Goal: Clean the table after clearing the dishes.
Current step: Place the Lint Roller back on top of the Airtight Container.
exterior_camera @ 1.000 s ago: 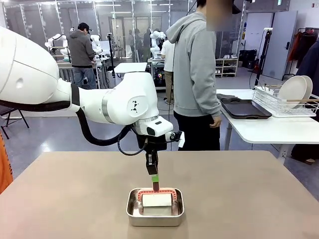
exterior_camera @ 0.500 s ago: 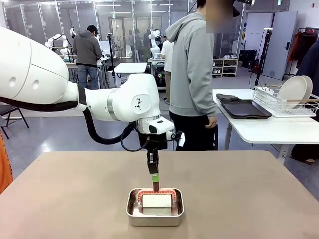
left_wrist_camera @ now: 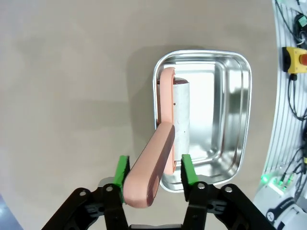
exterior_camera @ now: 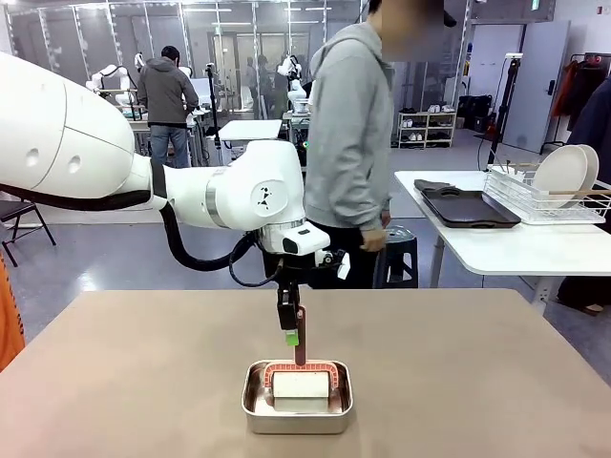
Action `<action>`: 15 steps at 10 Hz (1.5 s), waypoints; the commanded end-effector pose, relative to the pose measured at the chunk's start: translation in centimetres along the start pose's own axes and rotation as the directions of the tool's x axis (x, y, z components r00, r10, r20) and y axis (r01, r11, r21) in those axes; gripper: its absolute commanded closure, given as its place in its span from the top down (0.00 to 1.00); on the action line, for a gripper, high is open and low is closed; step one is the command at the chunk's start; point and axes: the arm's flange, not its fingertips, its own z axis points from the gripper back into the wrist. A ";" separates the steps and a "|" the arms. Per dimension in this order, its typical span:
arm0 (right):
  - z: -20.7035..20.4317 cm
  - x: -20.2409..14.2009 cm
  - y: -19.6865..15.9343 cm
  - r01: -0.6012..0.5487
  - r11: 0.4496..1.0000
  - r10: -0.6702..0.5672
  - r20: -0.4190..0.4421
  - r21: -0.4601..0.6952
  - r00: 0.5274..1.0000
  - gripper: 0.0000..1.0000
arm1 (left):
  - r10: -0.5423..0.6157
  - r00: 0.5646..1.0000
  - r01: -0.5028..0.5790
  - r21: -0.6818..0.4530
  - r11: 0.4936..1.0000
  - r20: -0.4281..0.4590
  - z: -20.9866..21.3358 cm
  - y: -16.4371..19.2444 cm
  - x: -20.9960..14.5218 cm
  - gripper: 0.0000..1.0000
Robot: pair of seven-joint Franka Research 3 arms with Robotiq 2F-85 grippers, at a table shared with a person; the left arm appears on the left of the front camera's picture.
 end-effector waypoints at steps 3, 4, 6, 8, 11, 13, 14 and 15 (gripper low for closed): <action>0.1 -0.1 0.3 -0.013 1.000 0.013 0.003 0.008 1.000 1.00 | -0.003 0.999 0.003 0.007 1.000 0.034 2.3 -0.9 0.5 0.85; 0.1 -0.1 0.3 -0.013 1.000 0.013 0.003 0.008 1.000 1.00 | 0.005 0.999 -0.005 0.001 1.000 0.034 2.3 -0.8 0.4 0.94; 0.1 -0.1 0.3 -0.013 1.000 0.013 0.003 0.008 1.000 1.00 | 0.010 0.998 -0.010 0.000 1.000 0.057 1.9 -0.9 -0.1 1.00; 0.1 -0.1 0.3 -0.013 1.000 0.013 0.003 0.008 1.000 1.00 | 0.010 0.994 -0.014 0.035 0.999 0.105 1.4 -1.6 -1.3 1.00; 0.1 -0.1 0.3 -0.013 1.000 0.013 0.003 0.008 1.000 1.00 | 0.008 0.999 -0.009 0.017 1.000 0.040 1.9 -0.1 0.4 1.00; 0.1 -0.1 0.3 -0.013 1.000 0.013 0.003 0.008 1.000 1.00 | 0.008 0.999 -0.009 0.017 1.000 0.040 1.9 -0.1 0.4 1.00; 0.1 -0.1 0.3 -0.013 1.000 0.013 0.003 0.008 1.000 1.00 | 0.008 0.999 -0.009 0.017 1.000 0.040 1.9 -0.1 0.4 1.00; 0.1 -0.1 0.3 -0.013 1.000 0.013 0.003 0.008 1.000 1.00 | 0.008 0.999 -0.009 0.017 1.000 0.040 1.9 -0.1 0.4 1.00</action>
